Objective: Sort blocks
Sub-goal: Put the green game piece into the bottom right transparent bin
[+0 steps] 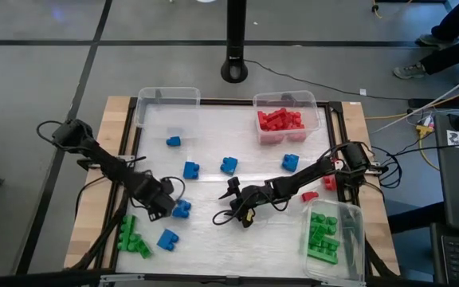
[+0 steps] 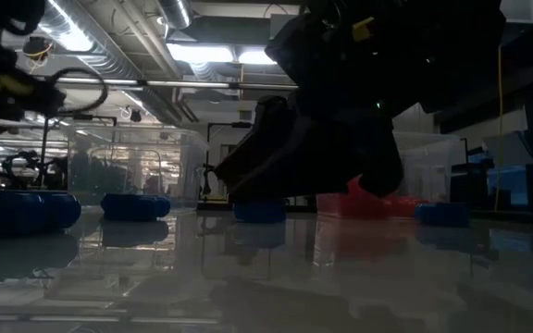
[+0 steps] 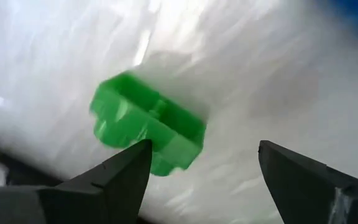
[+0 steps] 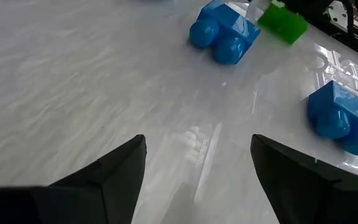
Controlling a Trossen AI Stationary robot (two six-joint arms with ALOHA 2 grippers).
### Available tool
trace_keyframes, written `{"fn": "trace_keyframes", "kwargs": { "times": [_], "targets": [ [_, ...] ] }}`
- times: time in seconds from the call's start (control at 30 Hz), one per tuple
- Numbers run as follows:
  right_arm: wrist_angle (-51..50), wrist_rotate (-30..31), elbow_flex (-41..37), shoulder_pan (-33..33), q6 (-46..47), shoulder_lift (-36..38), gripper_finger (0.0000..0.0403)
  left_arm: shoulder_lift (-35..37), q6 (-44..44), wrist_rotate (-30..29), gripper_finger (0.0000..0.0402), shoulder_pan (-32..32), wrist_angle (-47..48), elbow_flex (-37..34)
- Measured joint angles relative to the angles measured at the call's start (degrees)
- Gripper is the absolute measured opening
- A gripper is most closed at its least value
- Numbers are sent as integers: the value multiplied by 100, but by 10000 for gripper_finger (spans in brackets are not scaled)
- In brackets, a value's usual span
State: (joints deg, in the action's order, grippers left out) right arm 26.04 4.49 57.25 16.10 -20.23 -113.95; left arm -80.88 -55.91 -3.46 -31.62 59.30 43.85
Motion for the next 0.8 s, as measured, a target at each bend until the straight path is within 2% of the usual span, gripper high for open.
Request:
{"fn": "trace_keyframes", "kwargs": {
  "times": [0.2, 0.33, 0.43, 0.5, 0.6, 0.8],
  "targets": [
    [-2, 0, 0, 0, -85, 0, 287, -4, 841, -249, 282, -26, -220, 356],
    [-11, 0, 0, 0, -120, 0, 287, -3, 421, -365, 282, -33, 475, 792],
    [-11, 0, 0, 0, -137, 0, 287, 5, -207, -742, 282, -104, 896, 983],
    [-12, 0, 0, 0, -161, 0, 287, 5, -500, -1013, 282, -146, 1020, 932],
    [-36, 0, 0, 0, -214, 0, 287, 7, -565, -1047, 282, -158, 808, 674],
    [21, 0, 9, 0, -220, -136, 287, 7, -40, -997, 282, 64, -103, 169]
  ]
}}
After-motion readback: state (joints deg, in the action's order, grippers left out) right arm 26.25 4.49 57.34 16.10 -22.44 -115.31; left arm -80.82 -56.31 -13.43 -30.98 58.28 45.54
